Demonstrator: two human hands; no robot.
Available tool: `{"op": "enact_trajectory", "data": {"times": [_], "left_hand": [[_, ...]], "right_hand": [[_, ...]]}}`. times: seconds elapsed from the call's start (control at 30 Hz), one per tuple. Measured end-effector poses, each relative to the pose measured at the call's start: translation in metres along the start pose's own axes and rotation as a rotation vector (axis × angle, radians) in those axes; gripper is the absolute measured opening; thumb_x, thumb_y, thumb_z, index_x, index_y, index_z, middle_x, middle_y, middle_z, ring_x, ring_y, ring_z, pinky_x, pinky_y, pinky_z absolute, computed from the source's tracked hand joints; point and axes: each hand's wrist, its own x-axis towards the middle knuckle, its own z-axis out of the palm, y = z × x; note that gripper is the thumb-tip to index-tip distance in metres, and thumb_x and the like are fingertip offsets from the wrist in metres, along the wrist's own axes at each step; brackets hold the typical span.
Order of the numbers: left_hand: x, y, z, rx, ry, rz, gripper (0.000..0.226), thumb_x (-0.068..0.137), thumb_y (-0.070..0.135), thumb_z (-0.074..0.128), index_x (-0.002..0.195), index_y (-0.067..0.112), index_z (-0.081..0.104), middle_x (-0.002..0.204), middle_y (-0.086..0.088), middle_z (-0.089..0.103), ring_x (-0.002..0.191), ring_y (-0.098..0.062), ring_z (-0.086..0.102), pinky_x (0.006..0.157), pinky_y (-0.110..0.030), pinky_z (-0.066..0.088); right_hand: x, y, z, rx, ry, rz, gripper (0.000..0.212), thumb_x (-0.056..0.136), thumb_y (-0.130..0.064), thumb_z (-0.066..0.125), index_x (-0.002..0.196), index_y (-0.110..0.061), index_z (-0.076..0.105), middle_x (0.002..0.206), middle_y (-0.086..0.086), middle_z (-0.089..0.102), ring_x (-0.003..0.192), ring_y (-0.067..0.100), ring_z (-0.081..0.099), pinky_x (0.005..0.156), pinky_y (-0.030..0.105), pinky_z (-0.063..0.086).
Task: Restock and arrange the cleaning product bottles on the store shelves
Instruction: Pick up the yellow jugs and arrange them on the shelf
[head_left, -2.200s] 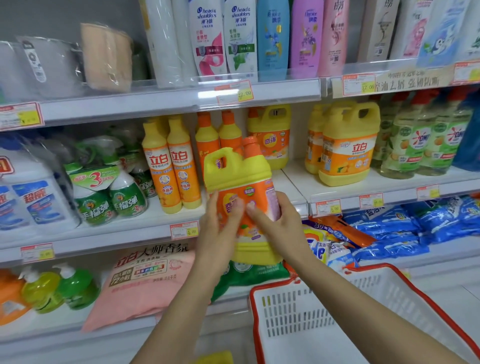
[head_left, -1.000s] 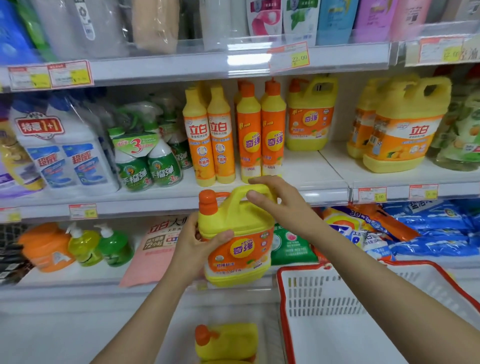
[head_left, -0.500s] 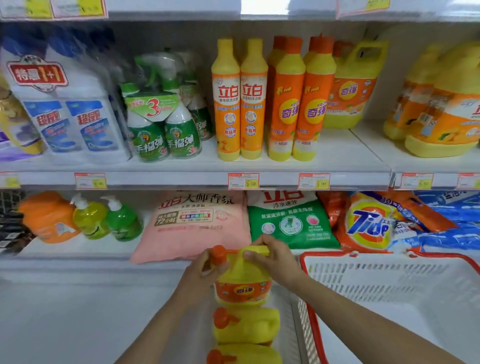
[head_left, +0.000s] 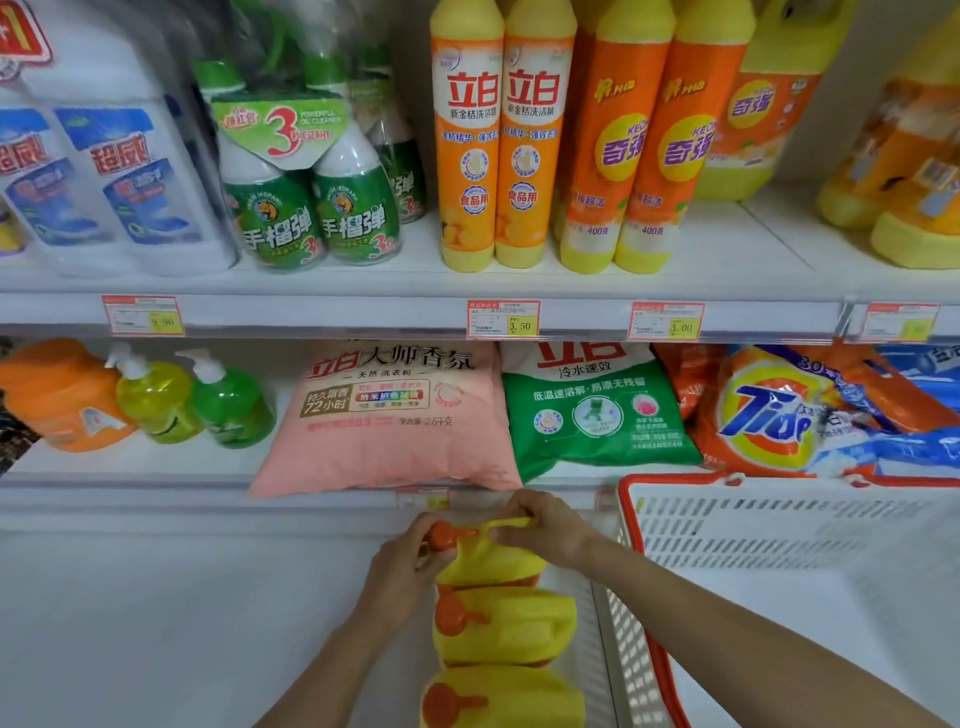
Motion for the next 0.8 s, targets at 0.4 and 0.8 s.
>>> {"op": "enact_trajectory", "data": {"times": [0.4, 0.8], "left_hand": [[0.016, 0.141, -0.028, 0.435, 0.528, 0.533, 0.011, 0.092, 0.017, 0.059, 0.101, 0.018, 0.065, 0.104, 0.005, 0.057, 0.094, -0.009, 0.051, 0.072, -0.028, 0.047], [0.13, 0.313, 0.018, 0.874, 0.525, 0.83, 0.067, 0.094, 0.046, 0.051, 0.153, 0.021, 0.031, 0.164, -0.01, 0.012, 0.152, -0.031, 0.004, 0.119, -0.059, 0.014]], "right_hand": [[-0.059, -0.074, -0.128, 0.155, 0.274, -0.419, 0.014, 0.096, -0.022, 0.064, 0.105, -0.013, 0.069, 0.091, 0.012, 0.072, 0.075, 0.02, 0.068, 0.067, 0.019, 0.051], [-0.005, -0.05, -0.367, 0.434, 0.846, -0.265, 0.058, 0.096, -0.029, 0.063, 0.143, -0.007, 0.037, 0.13, 0.011, 0.052, 0.116, 0.025, 0.054, 0.092, 0.031, 0.046]]}}
